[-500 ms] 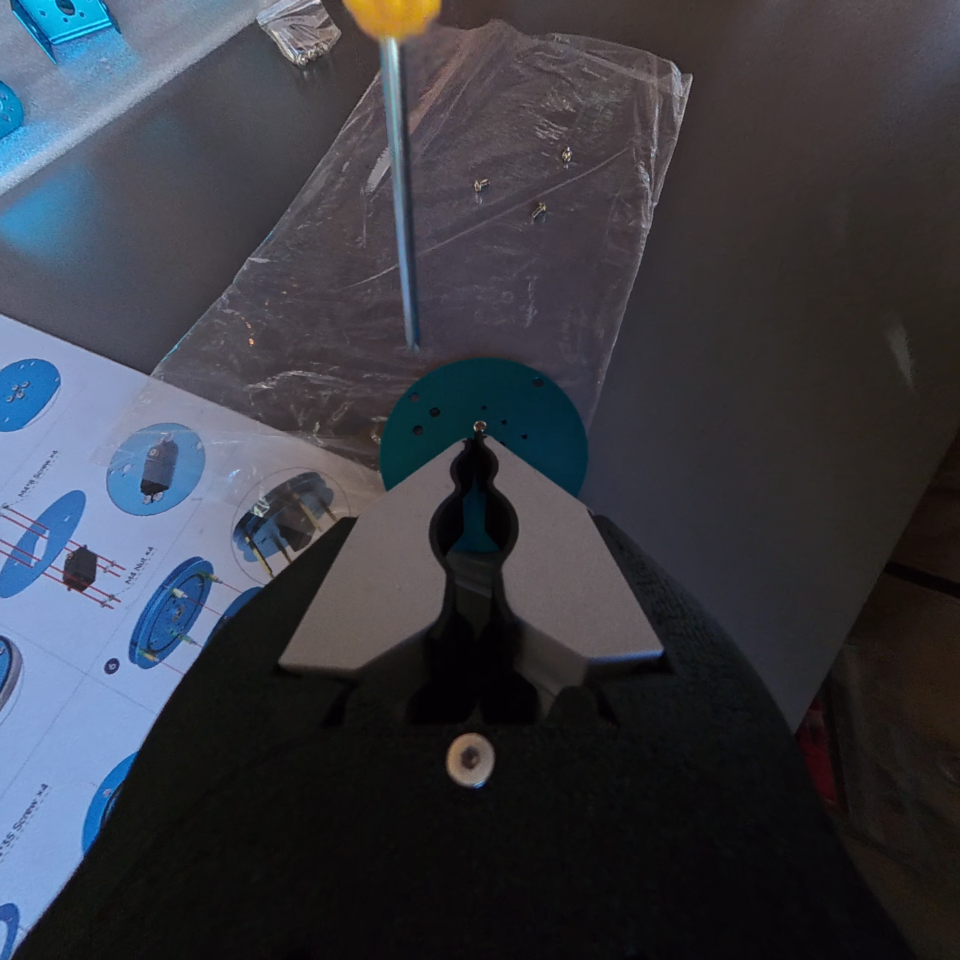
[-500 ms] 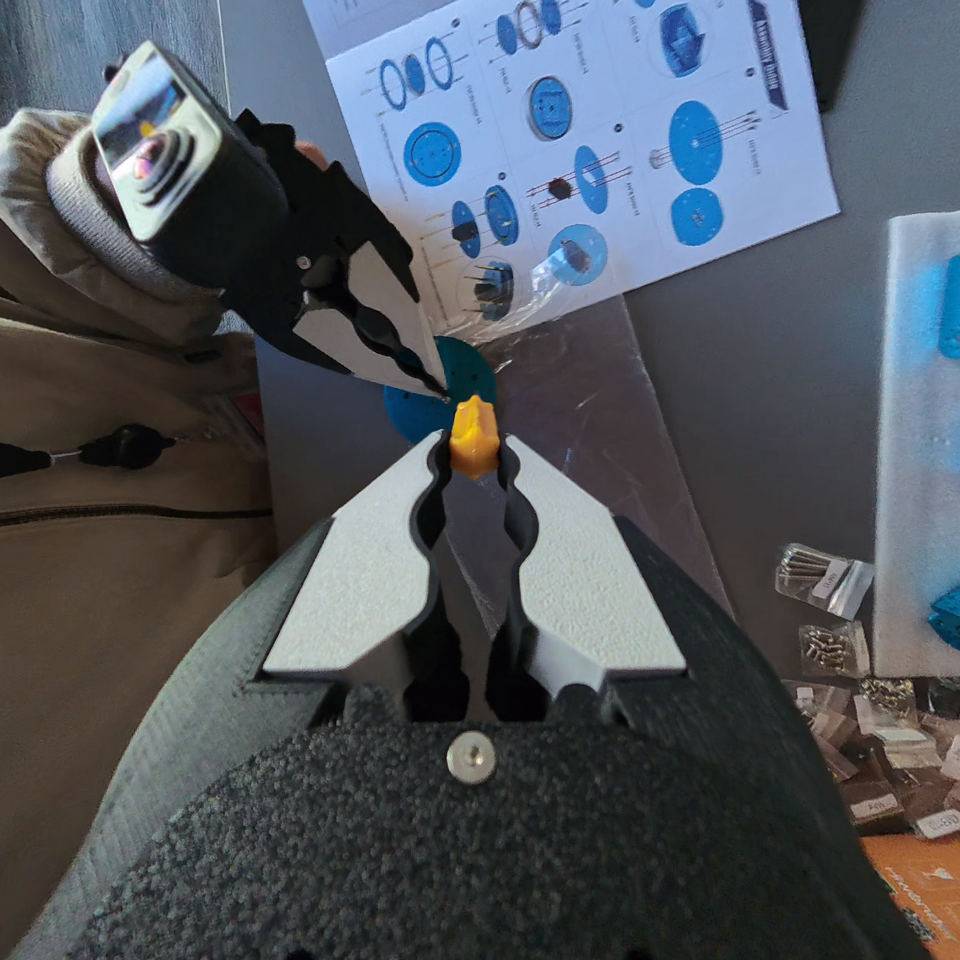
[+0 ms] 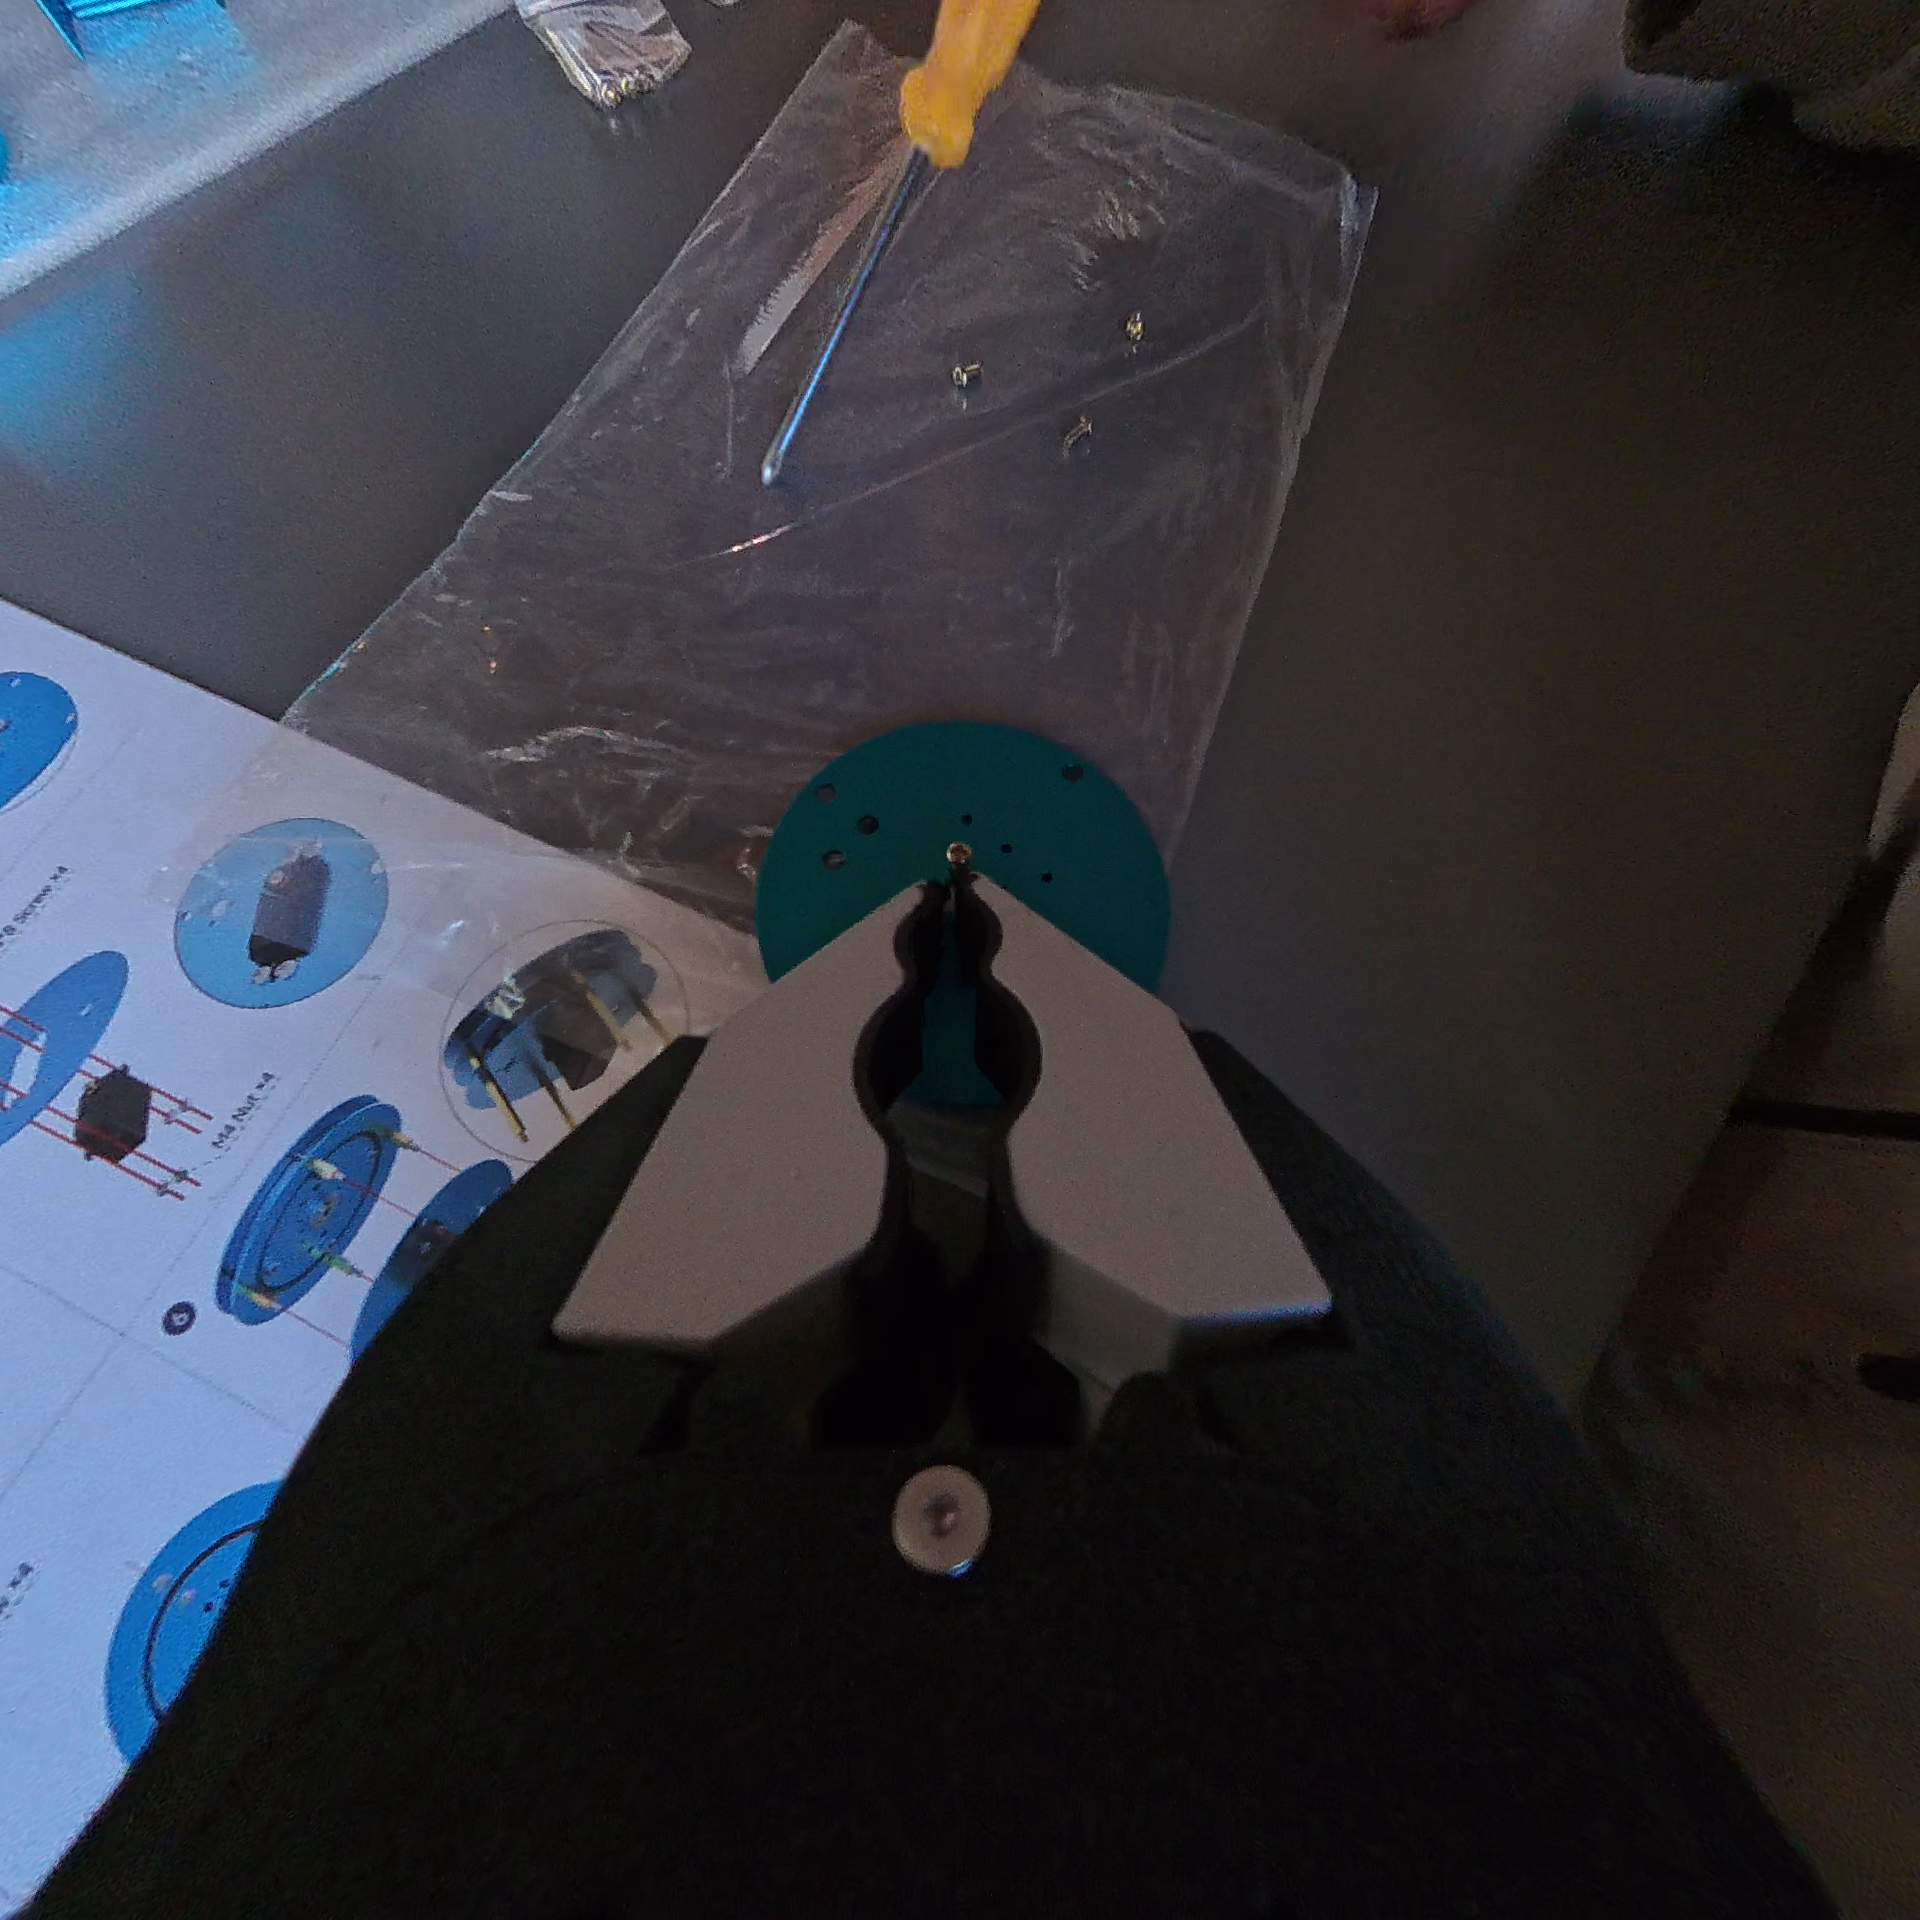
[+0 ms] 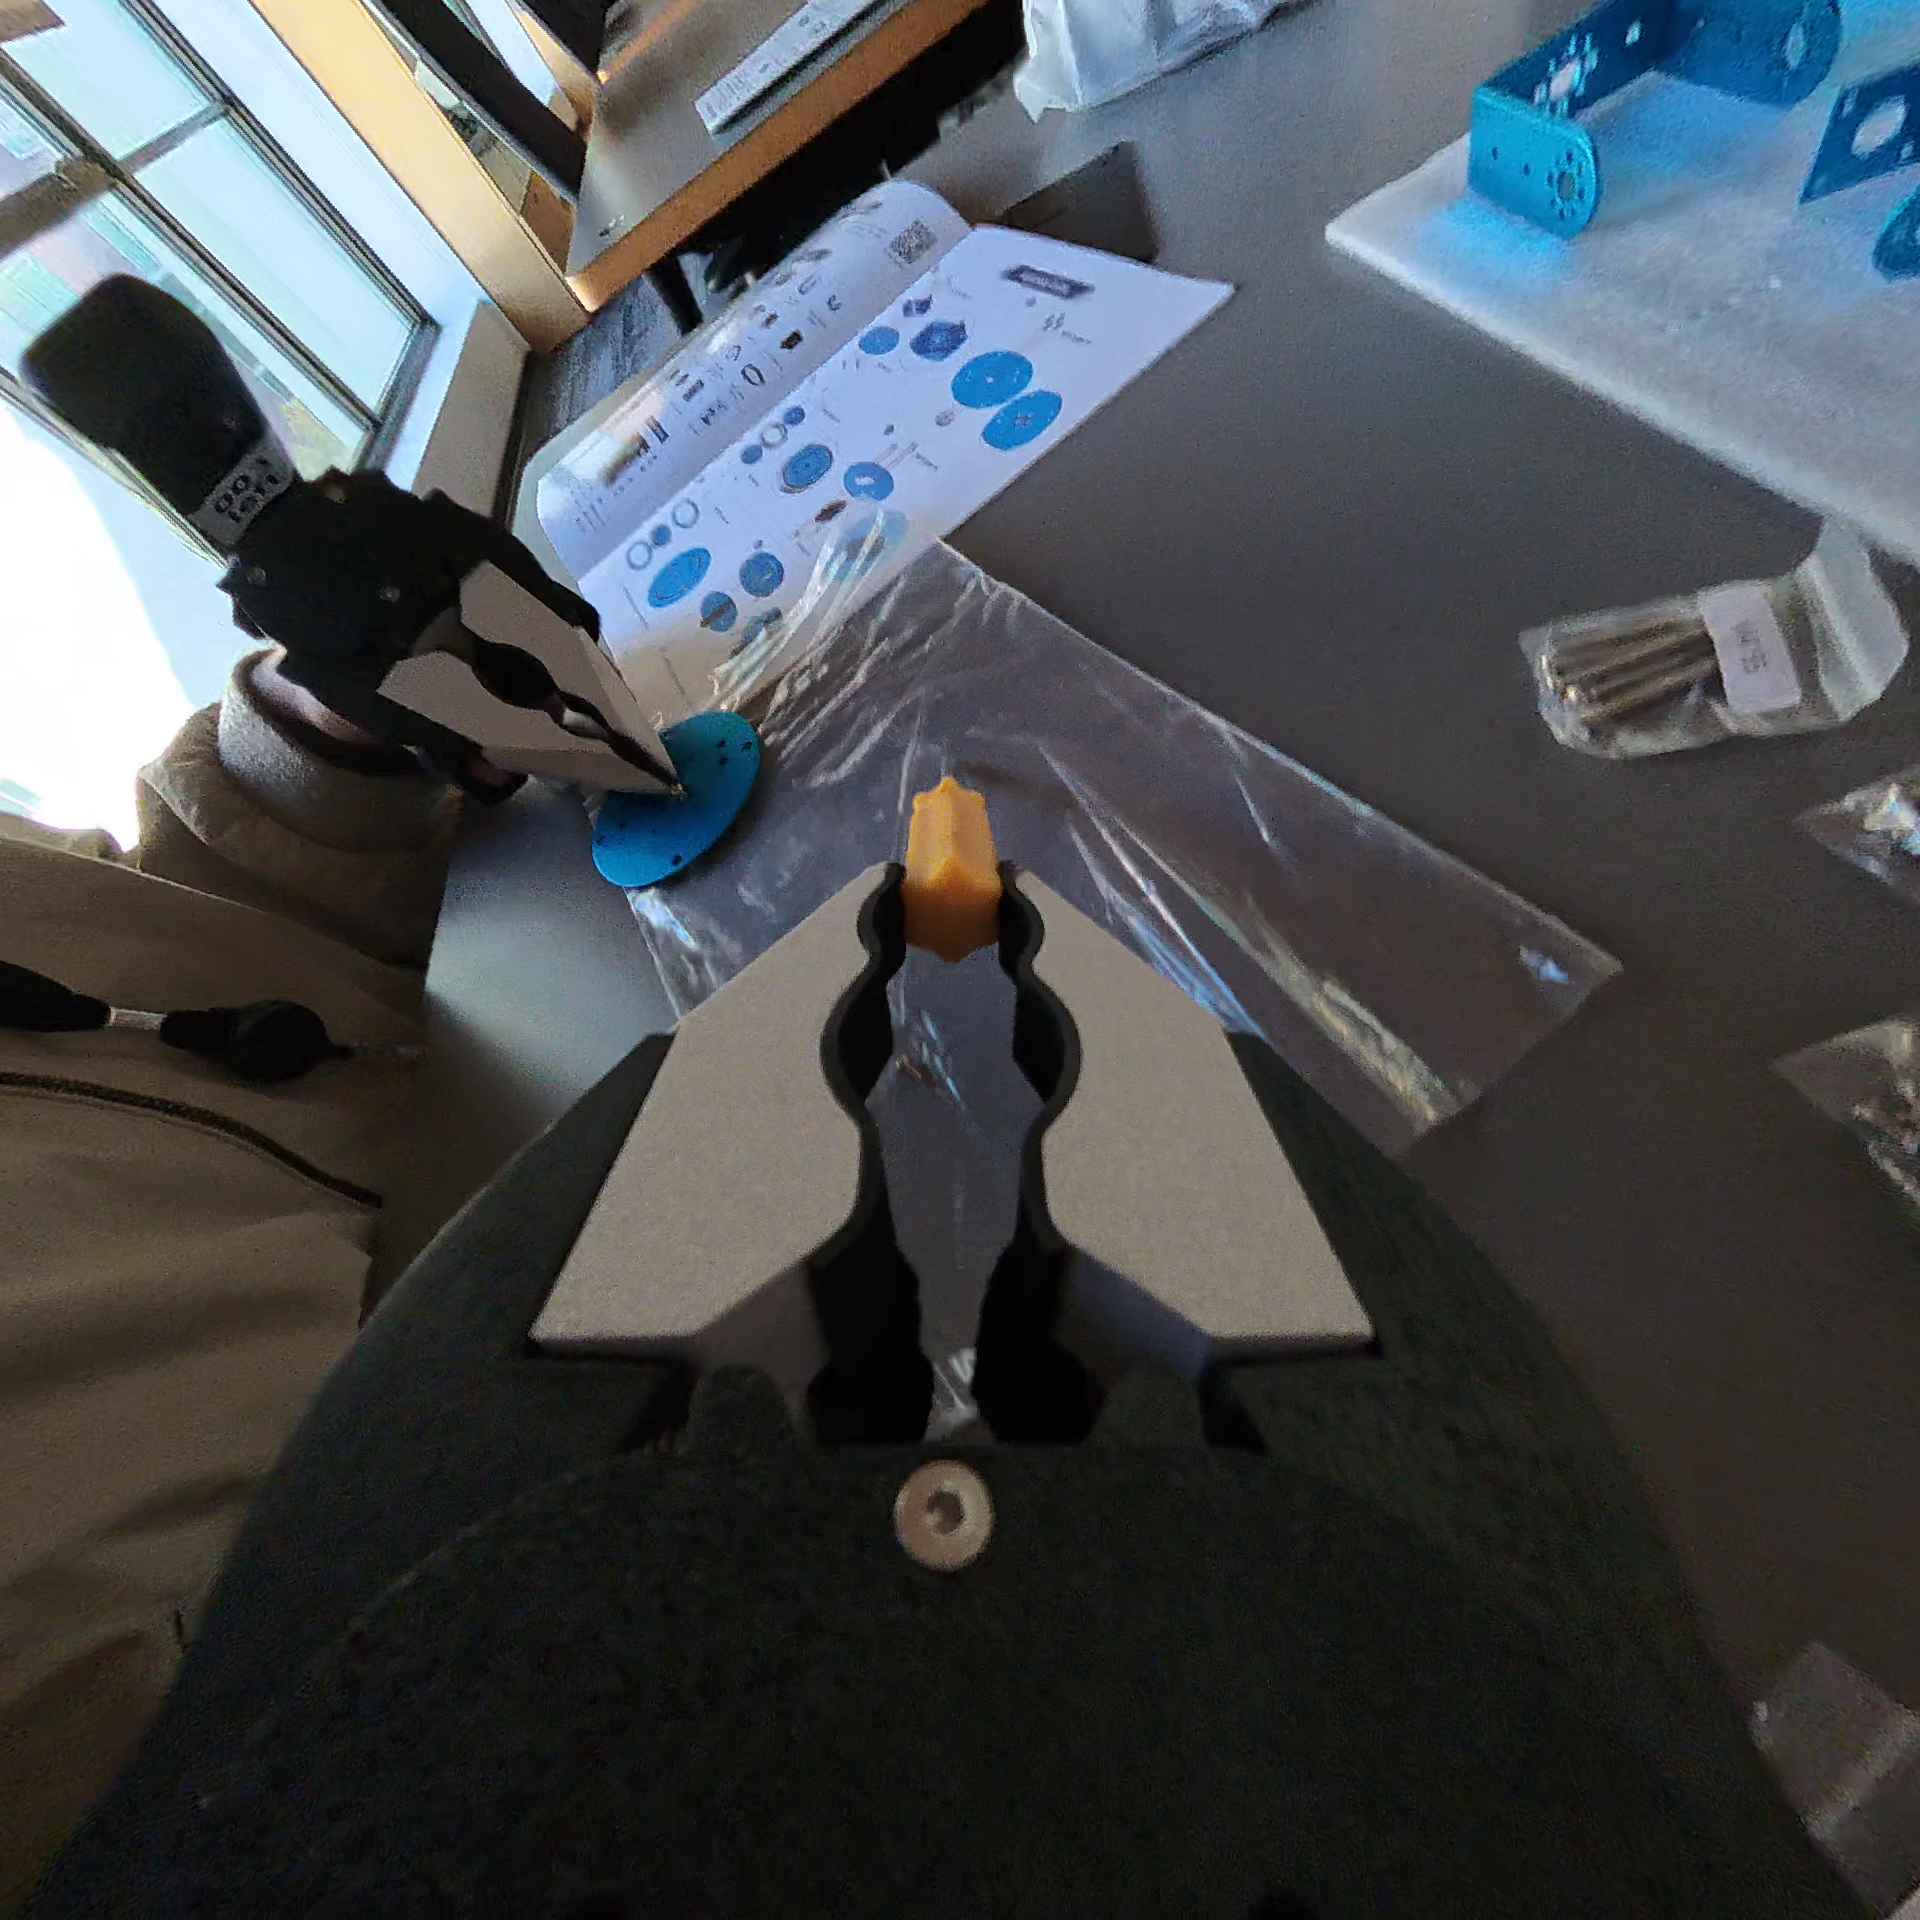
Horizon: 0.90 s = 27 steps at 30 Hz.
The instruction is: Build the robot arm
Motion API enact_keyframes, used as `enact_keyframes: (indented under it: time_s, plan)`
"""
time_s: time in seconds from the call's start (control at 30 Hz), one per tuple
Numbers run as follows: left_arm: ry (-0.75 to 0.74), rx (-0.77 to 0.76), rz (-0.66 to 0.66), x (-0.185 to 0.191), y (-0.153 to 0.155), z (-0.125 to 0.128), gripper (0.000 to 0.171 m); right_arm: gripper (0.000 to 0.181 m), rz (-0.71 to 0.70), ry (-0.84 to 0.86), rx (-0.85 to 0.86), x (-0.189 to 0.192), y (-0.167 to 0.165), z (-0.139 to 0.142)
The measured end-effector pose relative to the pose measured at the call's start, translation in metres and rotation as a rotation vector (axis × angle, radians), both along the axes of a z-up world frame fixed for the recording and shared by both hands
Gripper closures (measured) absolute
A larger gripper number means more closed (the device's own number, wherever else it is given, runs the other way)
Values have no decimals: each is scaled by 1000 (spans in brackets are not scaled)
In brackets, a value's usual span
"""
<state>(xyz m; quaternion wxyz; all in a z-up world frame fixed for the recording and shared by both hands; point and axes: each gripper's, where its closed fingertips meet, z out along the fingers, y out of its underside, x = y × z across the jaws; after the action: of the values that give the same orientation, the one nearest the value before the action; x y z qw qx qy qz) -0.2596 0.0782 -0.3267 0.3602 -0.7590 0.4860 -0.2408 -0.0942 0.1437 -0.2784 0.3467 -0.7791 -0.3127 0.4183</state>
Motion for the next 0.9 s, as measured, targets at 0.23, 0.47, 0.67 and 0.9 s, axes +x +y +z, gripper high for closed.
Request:
enact_keyframes:
  time_s: [0.23, 0.47, 0.67, 0.9]
  plan:
    - [-9, 55, -14, -11, -7, 20, 109, 165, -1, -90, -122, 19, 0, -34]
    - [148, 40, -12, -5, -6, -1, 74, 165, -27, -164, -106, 22, 0, -46]
    - [140, 1, 0, -1, -3, -7, 91, 165, -8, -191, -102, 18, -4, -50]
    - [127, -27, 21, -2, -3, -6, 91, 165, -17, -166, -122, 19, -3, -49]
